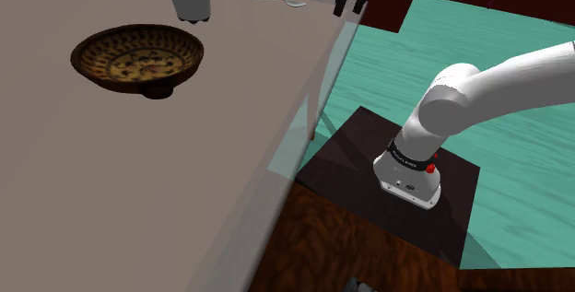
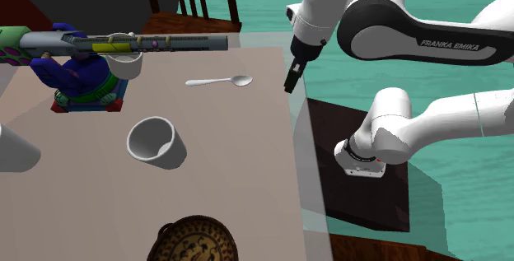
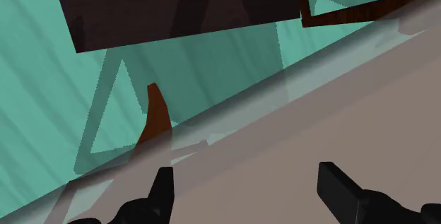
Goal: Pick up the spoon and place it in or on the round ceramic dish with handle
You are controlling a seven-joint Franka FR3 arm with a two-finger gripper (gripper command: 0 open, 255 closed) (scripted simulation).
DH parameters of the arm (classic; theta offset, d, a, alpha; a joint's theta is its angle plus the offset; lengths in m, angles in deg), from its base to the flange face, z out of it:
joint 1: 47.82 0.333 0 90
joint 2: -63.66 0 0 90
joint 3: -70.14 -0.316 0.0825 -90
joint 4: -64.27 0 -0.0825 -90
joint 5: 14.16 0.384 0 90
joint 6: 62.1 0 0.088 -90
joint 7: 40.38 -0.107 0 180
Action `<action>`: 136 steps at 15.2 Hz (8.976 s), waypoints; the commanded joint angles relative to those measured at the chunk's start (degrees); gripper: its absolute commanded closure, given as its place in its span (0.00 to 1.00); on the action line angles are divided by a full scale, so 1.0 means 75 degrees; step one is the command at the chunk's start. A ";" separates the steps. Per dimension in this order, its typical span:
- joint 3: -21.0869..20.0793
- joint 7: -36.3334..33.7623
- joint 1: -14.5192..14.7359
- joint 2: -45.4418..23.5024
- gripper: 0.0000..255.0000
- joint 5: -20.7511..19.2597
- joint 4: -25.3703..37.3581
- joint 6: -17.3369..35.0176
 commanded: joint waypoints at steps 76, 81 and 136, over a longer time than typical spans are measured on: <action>-0.0878 -0.0389 0.1518 -0.4875 1.00 0.0331 0.6114 -0.0011; -0.1448 -0.1346 0.1903 -0.4966 1.00 0.0171 0.6245 0.0025; -0.3575 -0.5529 0.4084 -0.7299 0.00 -0.1513 0.8467 -0.0017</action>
